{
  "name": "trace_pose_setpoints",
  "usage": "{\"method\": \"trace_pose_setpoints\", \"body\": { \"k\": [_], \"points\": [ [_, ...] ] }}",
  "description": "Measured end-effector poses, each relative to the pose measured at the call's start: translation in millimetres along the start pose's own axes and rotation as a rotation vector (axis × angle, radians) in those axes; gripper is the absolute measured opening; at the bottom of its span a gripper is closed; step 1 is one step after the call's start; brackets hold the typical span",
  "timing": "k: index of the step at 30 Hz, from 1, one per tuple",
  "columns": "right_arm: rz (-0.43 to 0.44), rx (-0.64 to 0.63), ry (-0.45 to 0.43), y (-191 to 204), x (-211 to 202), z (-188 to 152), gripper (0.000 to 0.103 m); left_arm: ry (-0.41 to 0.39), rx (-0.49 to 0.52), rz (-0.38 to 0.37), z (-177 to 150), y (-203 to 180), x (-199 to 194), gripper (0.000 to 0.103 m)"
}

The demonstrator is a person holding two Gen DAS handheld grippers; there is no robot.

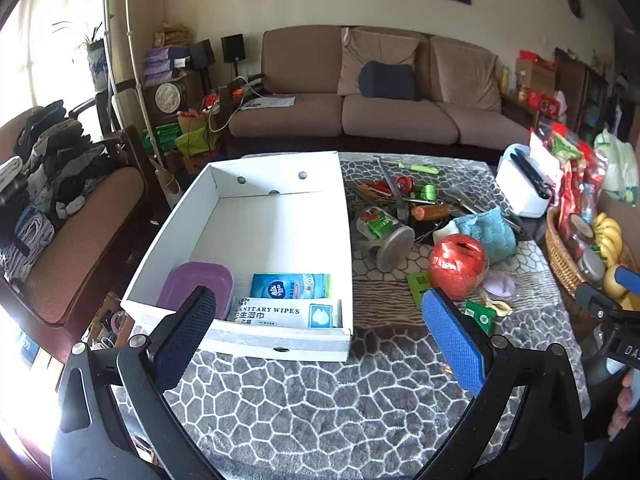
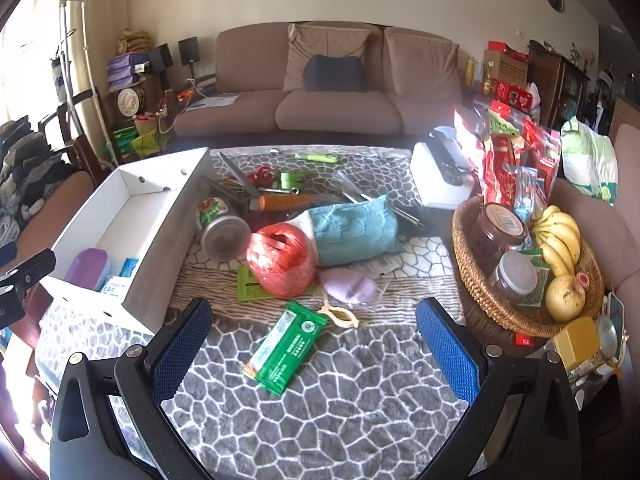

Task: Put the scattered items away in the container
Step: 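Move both tools over the table toward the red twine ball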

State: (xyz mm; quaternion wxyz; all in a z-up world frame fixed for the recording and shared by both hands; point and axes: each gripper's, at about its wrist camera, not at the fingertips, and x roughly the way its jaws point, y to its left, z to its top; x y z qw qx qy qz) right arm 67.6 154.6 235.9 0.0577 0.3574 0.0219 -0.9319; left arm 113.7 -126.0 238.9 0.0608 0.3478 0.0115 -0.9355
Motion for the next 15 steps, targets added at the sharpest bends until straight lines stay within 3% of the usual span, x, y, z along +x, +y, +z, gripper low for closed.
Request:
{"method": "trace_pose_setpoints", "body": {
  "k": [15],
  "points": [
    [0.092, -0.008, -0.016, 97.5, -22.9, 9.7, 0.103, -0.030, -0.050, 0.082, 3.6, 103.9, -34.8, 0.103]
  ]
}}
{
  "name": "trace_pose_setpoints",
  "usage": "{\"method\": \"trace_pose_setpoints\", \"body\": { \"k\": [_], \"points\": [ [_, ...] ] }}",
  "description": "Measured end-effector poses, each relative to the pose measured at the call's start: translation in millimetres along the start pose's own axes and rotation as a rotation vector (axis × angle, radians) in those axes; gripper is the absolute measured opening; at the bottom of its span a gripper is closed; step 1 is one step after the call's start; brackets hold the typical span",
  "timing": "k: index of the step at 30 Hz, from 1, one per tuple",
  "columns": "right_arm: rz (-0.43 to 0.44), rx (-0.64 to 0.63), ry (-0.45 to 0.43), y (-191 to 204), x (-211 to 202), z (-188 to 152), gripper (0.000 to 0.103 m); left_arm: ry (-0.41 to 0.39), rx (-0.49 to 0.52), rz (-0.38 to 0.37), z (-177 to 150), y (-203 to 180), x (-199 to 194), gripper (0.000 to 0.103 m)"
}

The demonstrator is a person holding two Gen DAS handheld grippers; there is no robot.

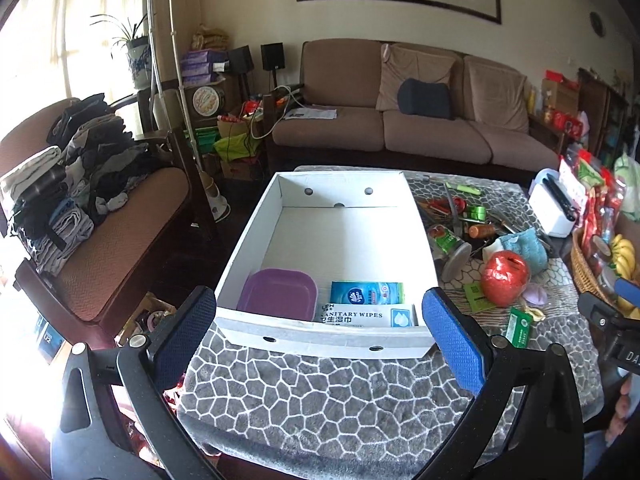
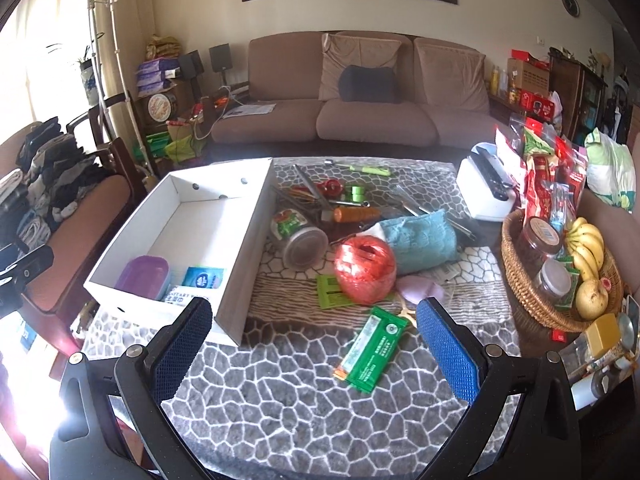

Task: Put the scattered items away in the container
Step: 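Move both tools over the table toward the red twine ball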

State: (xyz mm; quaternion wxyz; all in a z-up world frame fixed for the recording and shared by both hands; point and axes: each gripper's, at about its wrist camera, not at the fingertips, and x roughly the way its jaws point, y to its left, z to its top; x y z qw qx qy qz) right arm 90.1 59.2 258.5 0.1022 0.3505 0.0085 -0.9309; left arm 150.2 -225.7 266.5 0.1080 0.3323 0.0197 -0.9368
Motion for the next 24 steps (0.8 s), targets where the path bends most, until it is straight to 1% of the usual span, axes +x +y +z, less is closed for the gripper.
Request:
{"method": "trace_pose_setpoints", "body": {
  "k": [6, 10, 12, 13, 14, 15, 16, 18, 19, 20, 21, 23, 24],
  "points": [
    [0.049, -0.009, 0.011, 37.8, 8.9, 2.2, 0.103, 0.020, -0.021, 0.032, -4.0, 30.9, 8.9, 0.103],
    [0.074, 0.010, 0.027, 46.8, 18.8, 4.1, 0.103, 0.029, -0.033, 0.028, -4.0, 39.8, 17.0, 0.102],
    [0.083, 0.019, 0.029, 46.9, 22.6, 5.0, 0.103, 0.026, -0.029, 0.030, -4.5, 38.6, 19.8, 0.083],
    [0.088, 0.022, 0.028, 46.4, 23.5, 5.2, 0.103, 0.030, -0.026, 0.036, -4.5, 37.5, 21.6, 0.061],
    [0.096, 0.027, 0.025, 45.2, 24.0, 5.5, 0.100, 0.037, -0.022, 0.044, -4.2, 36.2, 24.2, 0.042],
    [0.100, 0.031, 0.024, 43.7, 24.5, 5.9, 0.090, 0.044, -0.021, 0.045, -4.2, 33.8, 26.9, 0.039],
    [0.100, 0.034, 0.027, 42.0, 25.7, 6.5, 0.083, 0.050, -0.021, 0.038, -4.4, 31.4, 29.4, 0.039],
    [0.088, 0.036, 0.041, 38.5, 29.3, 7.6, 0.054, 0.050, -0.021, 0.022, -4.7, 26.0, 32.3, 0.038],
    [0.083, 0.038, 0.046, 36.7, 31.4, 7.7, 0.047, 0.048, -0.019, 0.018, -4.6, 23.2, 32.9, 0.034],
    [0.076, 0.038, 0.048, 35.0, 32.9, 7.5, 0.032, 0.046, -0.018, 0.014, -4.5, 21.1, 33.4, 0.029],
    [0.068, 0.039, 0.046, 33.0, 33.4, 7.7, 0.025, 0.044, -0.017, 0.010, -4.4, 18.8, 34.2, 0.026],
    [0.058, 0.042, 0.037, 27.7, 33.4, 8.3, 0.024, 0.046, -0.012, 0.001, -4.0, 14.8, 36.5, 0.025],
    [0.055, 0.044, 0.033, 25.3, 33.5, 8.6, 0.021, 0.047, -0.009, 0.002, -3.7, 12.5, 37.8, 0.025]
  ]
}}
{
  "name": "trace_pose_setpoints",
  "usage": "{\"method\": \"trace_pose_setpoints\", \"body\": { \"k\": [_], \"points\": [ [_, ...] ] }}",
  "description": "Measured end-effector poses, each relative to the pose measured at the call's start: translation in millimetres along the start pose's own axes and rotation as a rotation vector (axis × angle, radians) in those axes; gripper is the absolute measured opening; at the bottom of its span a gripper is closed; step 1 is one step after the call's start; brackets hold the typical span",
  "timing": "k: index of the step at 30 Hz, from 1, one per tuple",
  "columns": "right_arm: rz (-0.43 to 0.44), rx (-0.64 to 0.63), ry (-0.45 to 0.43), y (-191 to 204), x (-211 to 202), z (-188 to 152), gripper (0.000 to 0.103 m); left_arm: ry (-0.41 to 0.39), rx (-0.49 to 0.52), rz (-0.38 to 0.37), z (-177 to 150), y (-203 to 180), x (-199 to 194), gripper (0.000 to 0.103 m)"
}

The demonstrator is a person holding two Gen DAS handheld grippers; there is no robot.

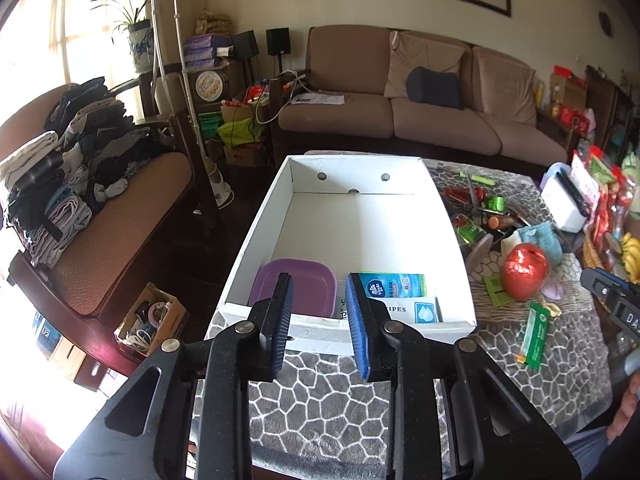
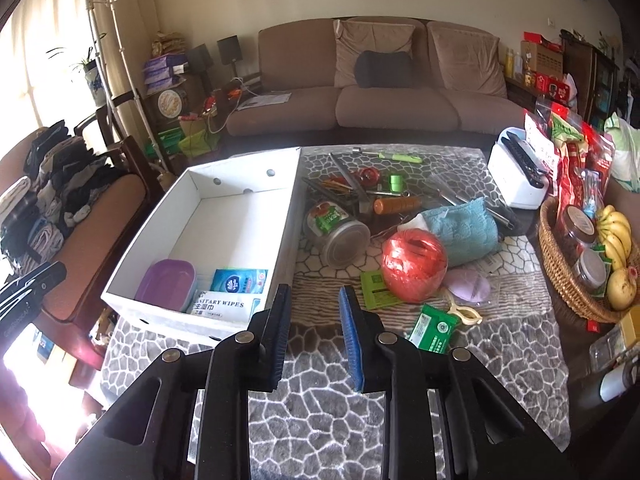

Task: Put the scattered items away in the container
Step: 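Move both tools over the table toward the red twine ball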

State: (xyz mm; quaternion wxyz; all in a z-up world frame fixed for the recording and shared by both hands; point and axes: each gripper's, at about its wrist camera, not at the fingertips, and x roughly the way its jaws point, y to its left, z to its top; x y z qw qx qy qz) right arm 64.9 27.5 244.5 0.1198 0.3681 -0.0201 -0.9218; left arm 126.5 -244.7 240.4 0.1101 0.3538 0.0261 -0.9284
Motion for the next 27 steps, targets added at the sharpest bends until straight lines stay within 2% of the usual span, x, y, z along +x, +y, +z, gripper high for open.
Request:
{"method": "trace_pose_setpoints", "body": {
  "k": [1, 3, 4, 5, 6, 8, 21, 23, 27],
  "points": [
    [-0.005, 0.001, -0.002, -2.0, 0.3, 0.4, 0.021, 0.003, 0.000, -0.001, 0.9, -0.7, 1.5, 0.027],
    [-0.011, 0.004, 0.003, -5.5, 2.3, 2.2, 0.024, 0.013, -0.015, -0.021, 2.1, -1.2, 5.1, 0.050],
    [-0.013, 0.009, 0.007, -7.5, 3.3, 3.1, 0.028, 0.014, -0.025, -0.035, 2.3, -1.7, 6.1, 0.074],
    [-0.009, 0.015, 0.010, -9.5, 4.2, 3.9, 0.046, 0.010, -0.030, -0.043, 2.3, -2.6, 5.9, 0.082],
    [-0.006, 0.021, 0.008, -11.0, 4.5, 4.8, 0.067, 0.005, -0.029, -0.046, 2.7, -4.4, 5.9, 0.080],
    [-0.009, 0.025, -0.006, -14.7, 3.2, 6.3, 0.079, 0.008, -0.020, -0.046, 4.8, -8.8, 7.4, 0.080],
    [-0.037, 0.040, -0.001, -53.6, 14.4, 17.2, 0.090, 0.051, 0.019, -0.132, 10.7, -63.1, 33.2, 0.091],
    [-0.040, 0.053, 0.001, -63.4, 16.9, 19.0, 0.092, 0.062, 0.013, -0.153, 11.8, -73.4, 39.0, 0.100],
    [-0.013, 0.079, -0.009, -84.8, 20.4, 21.3, 0.093, 0.058, -0.007, -0.194, 13.6, -91.0, 47.6, 0.100]
  ]
}}
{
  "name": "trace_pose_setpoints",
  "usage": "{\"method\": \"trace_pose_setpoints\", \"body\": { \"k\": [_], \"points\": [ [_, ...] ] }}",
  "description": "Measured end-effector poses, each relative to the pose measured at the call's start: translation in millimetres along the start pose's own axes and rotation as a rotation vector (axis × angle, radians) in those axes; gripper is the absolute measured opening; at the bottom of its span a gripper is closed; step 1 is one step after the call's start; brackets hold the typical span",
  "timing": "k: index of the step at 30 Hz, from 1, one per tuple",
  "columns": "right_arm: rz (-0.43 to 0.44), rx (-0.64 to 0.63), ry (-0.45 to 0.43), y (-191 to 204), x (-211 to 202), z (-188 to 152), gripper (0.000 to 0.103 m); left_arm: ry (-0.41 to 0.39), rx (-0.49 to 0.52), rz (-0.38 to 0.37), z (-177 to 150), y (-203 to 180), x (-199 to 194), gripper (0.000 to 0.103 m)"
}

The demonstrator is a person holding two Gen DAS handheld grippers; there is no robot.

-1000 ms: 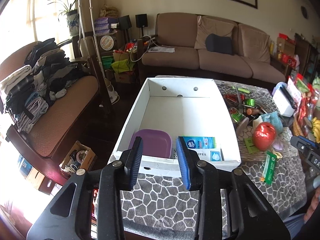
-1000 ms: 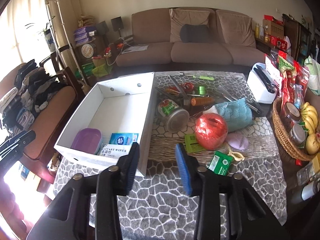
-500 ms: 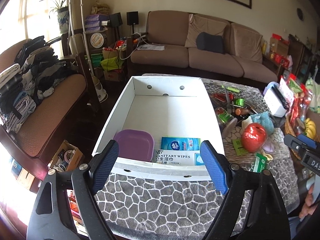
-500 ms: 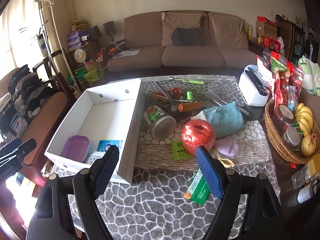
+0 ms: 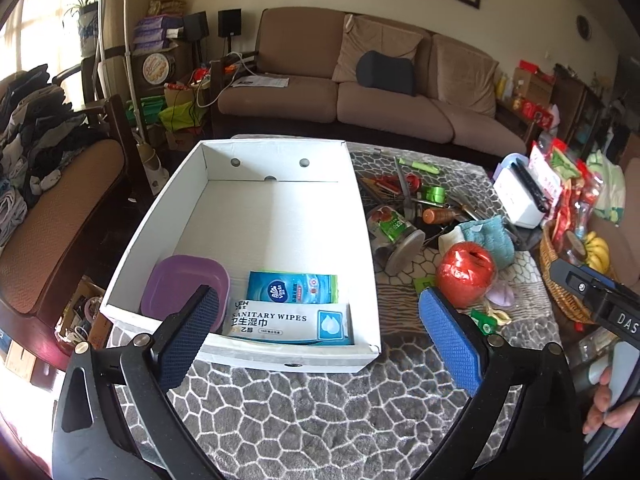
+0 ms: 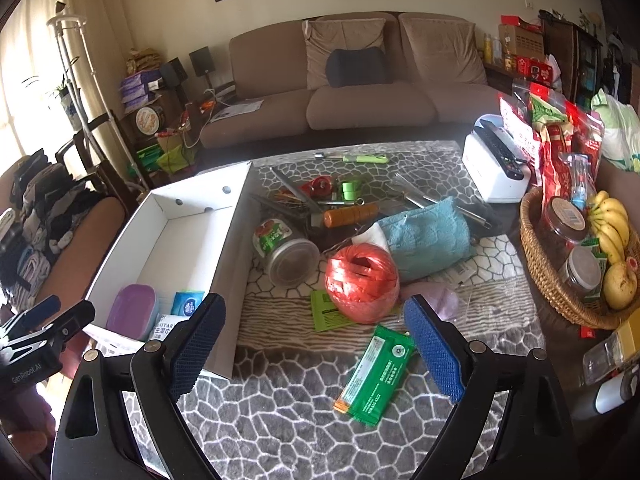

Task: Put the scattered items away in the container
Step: 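Move both tools over the table toward the red twine ball, then lower the right gripper onto the red twine ball and close it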

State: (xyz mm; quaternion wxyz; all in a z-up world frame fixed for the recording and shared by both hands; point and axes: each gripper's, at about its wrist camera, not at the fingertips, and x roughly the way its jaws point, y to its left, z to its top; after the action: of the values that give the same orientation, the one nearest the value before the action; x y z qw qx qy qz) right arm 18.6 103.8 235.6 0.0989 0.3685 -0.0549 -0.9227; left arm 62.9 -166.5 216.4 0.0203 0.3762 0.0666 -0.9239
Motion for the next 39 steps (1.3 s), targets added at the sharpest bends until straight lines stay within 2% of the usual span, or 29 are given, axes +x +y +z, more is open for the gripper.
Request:
{"method": "trace_pose_setpoints", "body": {
  "k": [1, 2, 3, 4, 5, 6, 9, 10, 11, 12, 13, 14, 15, 18, 20, 26, 28, 30, 32, 36, 37, 38, 39],
  "points": [
    [-0.005, -0.001, -0.005, -5.1, 0.6, 1.0, 0.092, -0.002, 0.002, -0.005, 0.5, -4.2, 2.6, 0.095],
    [-0.008, -0.006, -0.009, -9.7, 1.3, 2.1, 0.085, -0.004, 0.007, -0.010, 1.2, -9.7, 5.3, 0.080],
    [-0.010, -0.016, -0.009, -13.8, 2.6, 2.8, 0.064, -0.003, 0.015, -0.017, 2.2, -15.8, 8.6, 0.067],
    [-0.019, -0.029, 0.000, -17.6, 5.3, 3.7, 0.051, 0.003, 0.027, -0.016, 2.7, -22.7, 12.9, 0.039],
    [-0.028, -0.042, 0.012, -21.4, 8.9, 4.1, 0.029, 0.011, 0.040, -0.006, 2.9, -29.9, 17.7, 0.020],
    [-0.033, -0.052, 0.022, -25.7, 12.7, 3.9, 0.022, 0.015, 0.051, -0.003, 2.7, -36.7, 22.1, 0.018],
    [-0.046, -0.050, 0.025, -42.4, 20.5, 1.8, 0.022, 0.029, 0.069, -0.041, 2.5, -56.9, 35.1, 0.021],
    [-0.046, -0.037, 0.022, -49.4, 22.5, 1.6, 0.023, 0.034, 0.071, -0.062, 2.6, -63.6, 39.3, 0.029],
    [-0.043, -0.020, 0.022, -57.1, 24.6, 1.6, 0.028, 0.036, 0.072, -0.080, 2.8, -70.0, 43.0, 0.047],
    [-0.039, -0.002, 0.026, -65.0, 27.4, 1.8, 0.047, 0.036, 0.073, -0.090, 3.2, -76.1, 46.4, 0.059],
    [-0.035, 0.014, 0.029, -72.8, 30.5, 1.9, 0.062, 0.036, 0.071, -0.103, 3.2, -81.7, 49.7, 0.083],
    [-0.031, 0.028, 0.026, -80.6, 33.1, 1.6, 0.088, 0.034, 0.067, -0.124, 3.3, -86.6, 52.9, 0.089],
    [-0.028, 0.040, 0.017, -88.6, 34.9, 1.0, 0.094, 0.033, 0.065, -0.136, 3.9, -91.9, 56.1, 0.089],
    [-0.045, 0.067, 0.027, -111.3, 43.0, 1.6, 0.095, 0.041, 0.080, -0.130, 6.5, -110.2, 70.9, 0.092],
    [-0.045, 0.086, 0.048, -125.6, 50.5, 2.1, 0.095, 0.054, 0.081, -0.155, 7.3, -119.6, 82.6, 0.098],
    [-0.053, 0.112, 0.080, -159.4, 70.6, 3.3, 0.096, 0.087, 0.079, -0.189, 9.8, -145.8, 114.3, 0.098],
    [-0.029, 0.140, 0.097, -168.8, 79.2, 4.8, 0.096, 0.104, 0.083, -0.196, 10.9, -153.0, 125.7, 0.098],
    [0.014, 0.181, 0.109, -177.0, 87.2, 6.2, 0.096, 0.125, 0.077, -0.236, 11.4, -158.5, 137.5, 0.096],
    [0.056, 0.228, 0.128, -183.1, 96.3, 7.9, 0.096, 0.147, 0.061, -0.283, 10.7, -161.9, 148.1, 0.085],
    [0.124, 0.315, 0.190, -188.7, 120.7, 10.9, 0.093, 0.183, 0.052, -0.290, 5.7, -168.7, 169.9, 0.067],
    [0.139, 0.324, 0.203, -188.5, 126.5, 12.2, 0.089, 0.191, 0.056, -0.288, 4.0, -169.5, 174.8, 0.052],
    [0.148, 0.325, 0.217, -186.8, 132.4, 13.9, 0.077, 0.200, 0.059, -0.288, 1.7, -170.1, 179.6, 0.038],
    [0.156, 0.317, 0.231, -183.7, 138.3, 15.7, 0.065, 0.209, 0.063, -0.289, -0.9, -170.6, 184.1, 0.033]
  ]
}}
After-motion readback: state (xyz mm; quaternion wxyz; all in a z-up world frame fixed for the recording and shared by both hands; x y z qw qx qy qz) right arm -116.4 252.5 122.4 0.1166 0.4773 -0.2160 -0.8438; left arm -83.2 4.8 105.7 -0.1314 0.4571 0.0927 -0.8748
